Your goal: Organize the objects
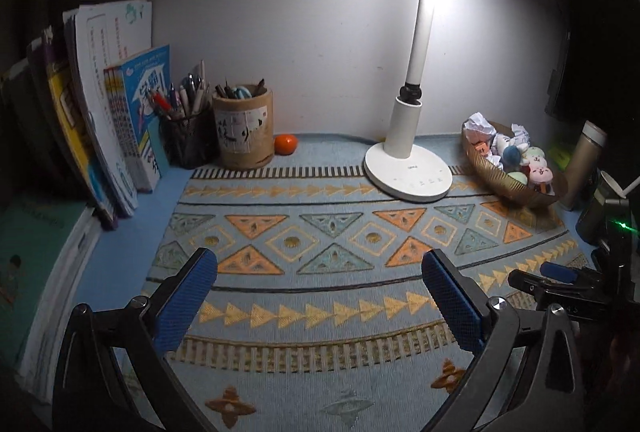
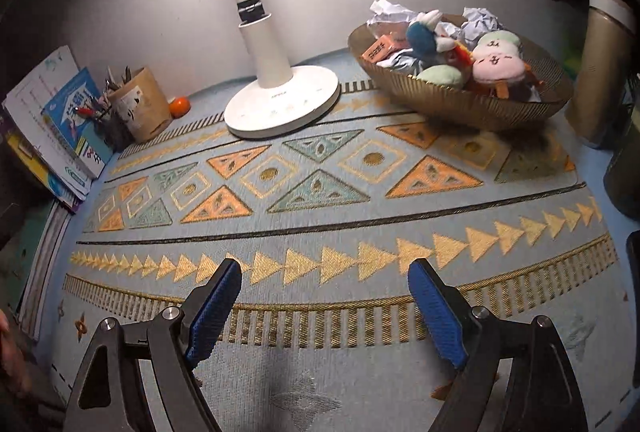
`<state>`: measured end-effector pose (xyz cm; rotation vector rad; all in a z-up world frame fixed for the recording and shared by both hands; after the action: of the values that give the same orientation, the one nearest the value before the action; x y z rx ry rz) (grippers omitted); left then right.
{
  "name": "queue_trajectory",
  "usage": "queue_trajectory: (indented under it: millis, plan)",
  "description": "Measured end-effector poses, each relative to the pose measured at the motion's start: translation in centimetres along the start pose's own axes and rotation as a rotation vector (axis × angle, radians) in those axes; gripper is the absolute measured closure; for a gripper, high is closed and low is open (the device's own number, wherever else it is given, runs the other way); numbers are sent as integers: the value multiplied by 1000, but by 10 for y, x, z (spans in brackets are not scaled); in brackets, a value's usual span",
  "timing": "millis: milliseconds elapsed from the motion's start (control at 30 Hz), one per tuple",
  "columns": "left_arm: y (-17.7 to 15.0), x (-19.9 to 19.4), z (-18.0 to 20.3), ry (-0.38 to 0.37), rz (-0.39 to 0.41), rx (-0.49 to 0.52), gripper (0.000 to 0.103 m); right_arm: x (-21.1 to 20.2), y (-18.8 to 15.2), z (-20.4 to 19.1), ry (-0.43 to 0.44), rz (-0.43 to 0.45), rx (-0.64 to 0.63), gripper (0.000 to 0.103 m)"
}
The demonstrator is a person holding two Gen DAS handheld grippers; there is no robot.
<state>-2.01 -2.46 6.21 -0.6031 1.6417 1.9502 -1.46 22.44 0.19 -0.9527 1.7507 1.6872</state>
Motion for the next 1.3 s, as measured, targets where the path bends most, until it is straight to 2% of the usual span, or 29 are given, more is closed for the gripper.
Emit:
queue_trajectory:
  millis: [100, 167, 367, 567, 667, 767, 1300]
  plan:
    - [-30, 34, 3, -17, -57, -37, 1, 13, -5, -1, -60, -18, -31, 19]
    - [-46, 47, 6, 1, -65, -46, 1, 18, -6, 3, -85, -32, -44, 19]
    - [-62, 73, 12, 85, -116, -37, 1, 27, -7, 8, -103, -53, -52, 18]
    - [-76, 93, 7, 96, -230, -55, 1, 36, -6, 2, -117, -86, -101, 5]
    - [-76, 94, 5, 107, -229, -50, 1, 38, -6, 0, -114, -97, -116, 0]
    - [-77, 95, 8, 135, -240, -11, 0, 39, -6, -1, -114, -97, -116, 0]
    - [-76, 96, 8, 127, -242, -11, 0, 48, 6, 2, -150, -87, -82, 0]
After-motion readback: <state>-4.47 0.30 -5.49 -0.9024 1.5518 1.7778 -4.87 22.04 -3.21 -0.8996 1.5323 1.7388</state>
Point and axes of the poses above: each gripper's, at about its wrist camera, not at the fingertips, and x roughly the way its jaws point, z to its right, y to its top, the point moved 7 cm from there along x, roughly the way its jaws point, and after that the axes turned 8 degrees about -x, right-handed, at the moved point
